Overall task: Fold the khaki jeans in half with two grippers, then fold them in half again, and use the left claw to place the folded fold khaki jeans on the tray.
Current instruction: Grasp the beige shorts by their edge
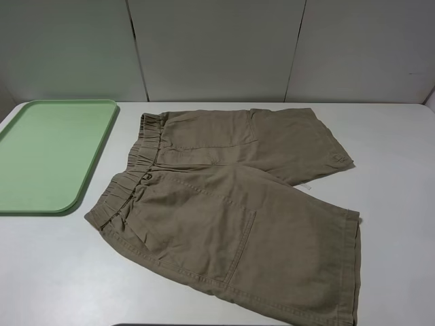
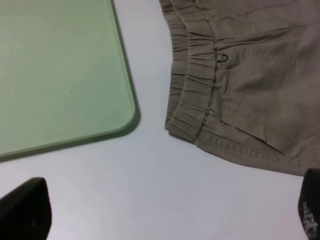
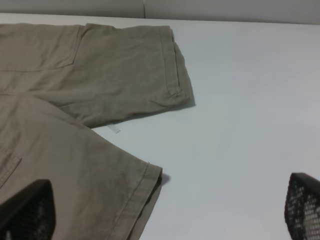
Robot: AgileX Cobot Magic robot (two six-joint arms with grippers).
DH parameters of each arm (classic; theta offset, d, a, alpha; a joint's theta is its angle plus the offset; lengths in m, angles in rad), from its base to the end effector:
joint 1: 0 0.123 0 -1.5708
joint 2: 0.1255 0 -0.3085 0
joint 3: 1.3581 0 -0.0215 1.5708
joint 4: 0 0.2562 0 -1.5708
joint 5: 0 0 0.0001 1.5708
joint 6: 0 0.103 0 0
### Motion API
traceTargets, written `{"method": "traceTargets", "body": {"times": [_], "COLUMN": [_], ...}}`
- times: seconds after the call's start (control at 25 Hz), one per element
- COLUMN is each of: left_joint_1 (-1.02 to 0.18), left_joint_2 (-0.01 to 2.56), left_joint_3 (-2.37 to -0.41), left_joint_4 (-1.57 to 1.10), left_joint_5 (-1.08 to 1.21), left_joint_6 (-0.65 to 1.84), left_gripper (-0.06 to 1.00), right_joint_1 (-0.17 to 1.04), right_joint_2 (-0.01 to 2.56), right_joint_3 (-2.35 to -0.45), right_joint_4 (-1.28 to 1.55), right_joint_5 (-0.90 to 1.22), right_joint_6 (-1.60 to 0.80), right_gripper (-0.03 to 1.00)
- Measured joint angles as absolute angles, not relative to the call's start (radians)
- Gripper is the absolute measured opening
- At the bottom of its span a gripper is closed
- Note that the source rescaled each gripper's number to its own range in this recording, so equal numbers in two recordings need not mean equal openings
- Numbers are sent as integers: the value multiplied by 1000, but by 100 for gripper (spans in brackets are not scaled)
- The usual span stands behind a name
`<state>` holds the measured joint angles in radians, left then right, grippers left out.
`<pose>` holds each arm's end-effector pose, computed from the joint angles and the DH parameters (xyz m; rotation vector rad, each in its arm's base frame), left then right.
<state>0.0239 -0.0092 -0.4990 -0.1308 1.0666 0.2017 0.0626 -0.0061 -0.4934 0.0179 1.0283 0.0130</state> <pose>-0.0148 -0.0121 0.2741 0.1878 2.0264 -0.0148 -0.0119 0.0008 0.2754 -0.0504 2.0123 0.0695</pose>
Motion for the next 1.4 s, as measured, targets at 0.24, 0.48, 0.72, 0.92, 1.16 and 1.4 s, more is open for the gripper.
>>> {"method": "traceTargets", "body": {"times": [0.24,0.48,0.72,0.92,1.16,1.4], "left_joint_1": [24,24,24,24,24,24], "left_joint_2": [-9,-9,-9,-9,-9,-9], "left_joint_3": [-499,-499,-499,-499,-499,-499], "left_joint_4": [-131,-131,-131,-131,-131,-131], "left_joint_5": [1067,1067,1067,1067,1067,1068], "left_joint_6": [202,202,202,202,202,202], "left_gripper": [99,99,99,99,99,99], "right_joint_1": [63,63,63,63,63,63], "right_joint_2": [-6,-6,-6,-6,-6,-6], "right_joint_3": [-493,-493,-493,-493,-493,-493], "right_joint_4": [18,18,18,18,18,18], "right_joint_5": [1028,1028,1028,1028,1028,1028], "right_joint_6": [13,13,13,13,13,13], "right_gripper": [100,100,100,100,100,100]}}
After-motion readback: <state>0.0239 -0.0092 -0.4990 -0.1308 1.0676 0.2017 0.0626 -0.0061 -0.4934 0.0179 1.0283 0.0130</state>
